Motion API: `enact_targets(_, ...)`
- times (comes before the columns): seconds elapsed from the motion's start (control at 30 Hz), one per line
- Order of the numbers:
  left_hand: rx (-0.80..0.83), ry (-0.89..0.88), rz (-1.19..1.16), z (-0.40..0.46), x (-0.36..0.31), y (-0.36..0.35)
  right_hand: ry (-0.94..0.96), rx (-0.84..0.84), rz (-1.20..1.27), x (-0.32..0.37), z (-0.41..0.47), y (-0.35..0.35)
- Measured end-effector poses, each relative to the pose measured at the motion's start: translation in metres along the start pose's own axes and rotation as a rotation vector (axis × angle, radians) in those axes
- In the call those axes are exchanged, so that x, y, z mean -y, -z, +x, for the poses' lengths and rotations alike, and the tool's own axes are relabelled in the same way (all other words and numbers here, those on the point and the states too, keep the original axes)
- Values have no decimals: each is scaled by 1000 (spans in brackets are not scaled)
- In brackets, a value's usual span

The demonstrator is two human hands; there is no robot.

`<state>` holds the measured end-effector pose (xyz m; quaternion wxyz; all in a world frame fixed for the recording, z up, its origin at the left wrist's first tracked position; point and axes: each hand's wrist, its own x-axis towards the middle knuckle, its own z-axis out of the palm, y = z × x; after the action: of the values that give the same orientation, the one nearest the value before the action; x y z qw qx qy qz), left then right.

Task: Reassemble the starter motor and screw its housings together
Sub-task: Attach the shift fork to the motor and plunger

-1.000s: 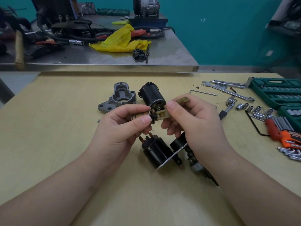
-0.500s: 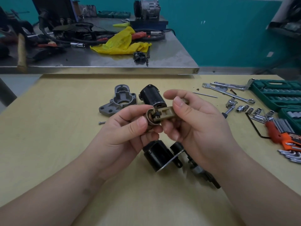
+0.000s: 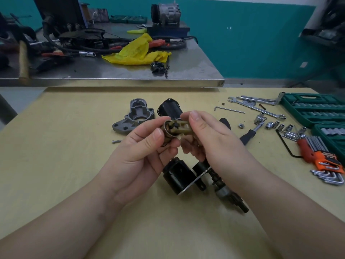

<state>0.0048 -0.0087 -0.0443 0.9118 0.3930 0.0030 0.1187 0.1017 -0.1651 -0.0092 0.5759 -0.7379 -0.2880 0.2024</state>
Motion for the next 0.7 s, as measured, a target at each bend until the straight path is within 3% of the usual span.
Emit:
enact_targets(0.07,5,12,-76,2,2,-3,-54,26,55,2,2,-1)
enact_targets(0.17,37,27,-187,4,4,-7,-89,67,358,1,4,-8)
enact_targets(0.23,31,22,-197,4,2,-8,-87,72,389,0,5,-12)
enact_targets(0.33,-21,18,-176,4,-2,-3,-91,54,218,3,6,-7)
enact_targets(0.47,-22,9,-138,4,-8,3,45,-22,-214,4,9,28)
enact_targets(0.7,-30,21,-55,7,-3,11,-208,400,-632,-25,6,48)
